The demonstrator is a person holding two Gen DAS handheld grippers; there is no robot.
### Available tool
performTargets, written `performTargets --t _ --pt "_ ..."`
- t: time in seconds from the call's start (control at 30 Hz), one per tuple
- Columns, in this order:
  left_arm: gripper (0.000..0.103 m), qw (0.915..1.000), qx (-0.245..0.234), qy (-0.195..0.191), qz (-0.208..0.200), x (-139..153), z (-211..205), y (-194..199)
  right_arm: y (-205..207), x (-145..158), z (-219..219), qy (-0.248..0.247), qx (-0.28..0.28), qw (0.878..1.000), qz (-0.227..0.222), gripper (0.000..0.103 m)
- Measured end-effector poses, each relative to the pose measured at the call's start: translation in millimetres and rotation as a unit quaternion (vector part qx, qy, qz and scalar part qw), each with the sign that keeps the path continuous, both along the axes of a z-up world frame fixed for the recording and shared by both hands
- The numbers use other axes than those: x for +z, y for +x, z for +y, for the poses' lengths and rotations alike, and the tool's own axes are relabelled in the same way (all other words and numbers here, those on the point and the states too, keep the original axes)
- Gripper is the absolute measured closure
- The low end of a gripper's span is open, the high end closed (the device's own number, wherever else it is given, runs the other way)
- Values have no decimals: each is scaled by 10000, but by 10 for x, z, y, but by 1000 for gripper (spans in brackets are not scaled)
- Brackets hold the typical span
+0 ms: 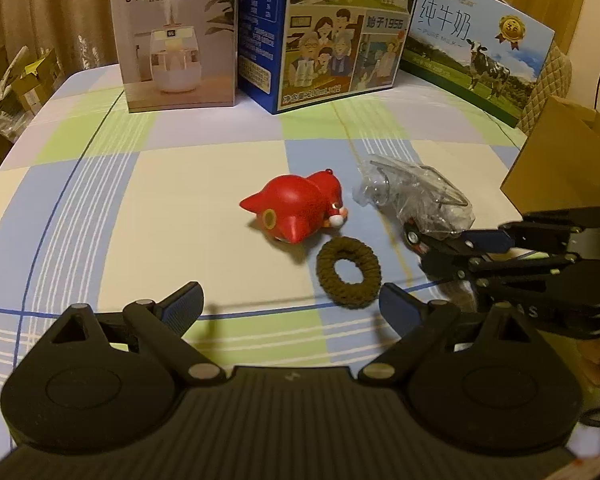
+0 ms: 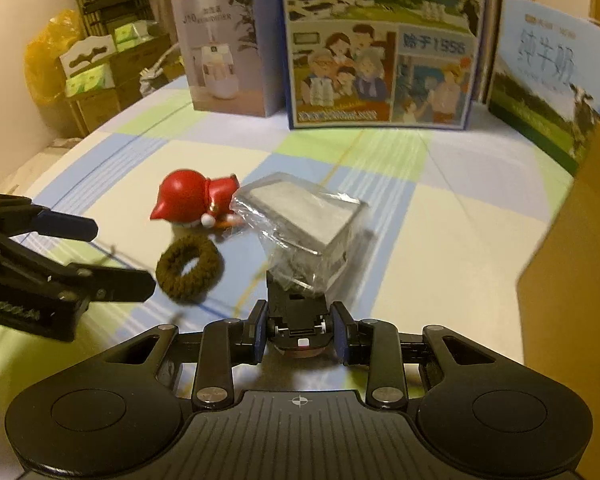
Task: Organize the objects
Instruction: 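Grasp the black toy car with the right tool while the left tool grasps the brown fabric ring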
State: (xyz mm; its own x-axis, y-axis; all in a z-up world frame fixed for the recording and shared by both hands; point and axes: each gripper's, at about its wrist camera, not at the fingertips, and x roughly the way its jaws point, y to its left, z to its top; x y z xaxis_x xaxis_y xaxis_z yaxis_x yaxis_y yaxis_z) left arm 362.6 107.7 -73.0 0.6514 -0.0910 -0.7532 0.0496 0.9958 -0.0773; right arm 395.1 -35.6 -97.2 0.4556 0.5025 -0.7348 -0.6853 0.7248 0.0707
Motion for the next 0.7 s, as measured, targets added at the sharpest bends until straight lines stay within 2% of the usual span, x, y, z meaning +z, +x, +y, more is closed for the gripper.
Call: performTargets --t 0.13,0.23,0.3,0.4,0.53,0.67,0.7 --pt "13 10000 -73 14 -22 -24 -57 3 -45 15 -96 -152 -150 9997 113 73" --pt "14 9998 -170 19 -60 -40 -125 17 -87 -2 -154 13 -41 9998 192 73" --pt "15 9997 -230 50 -97 -53 -173 33 -100 -15 -162 175 85 9995 239 67" --pt "15 9994 -286 133 -102 -88 -220 60 -125 -31 -101 138 243 9996 77 61" --pt "15 9992 -280 255 -100 -108 -200 62 -121 -42 -38 183 329 9993 -55 61" --pt "16 9996 -166 189 -108 -109 -137 87 -81 -40 -31 193 262 9995 -21 62" --pt "16 9996 -166 191 -115 -111 -138 96 -82 -36 -32 151 256 9995 -40 66"
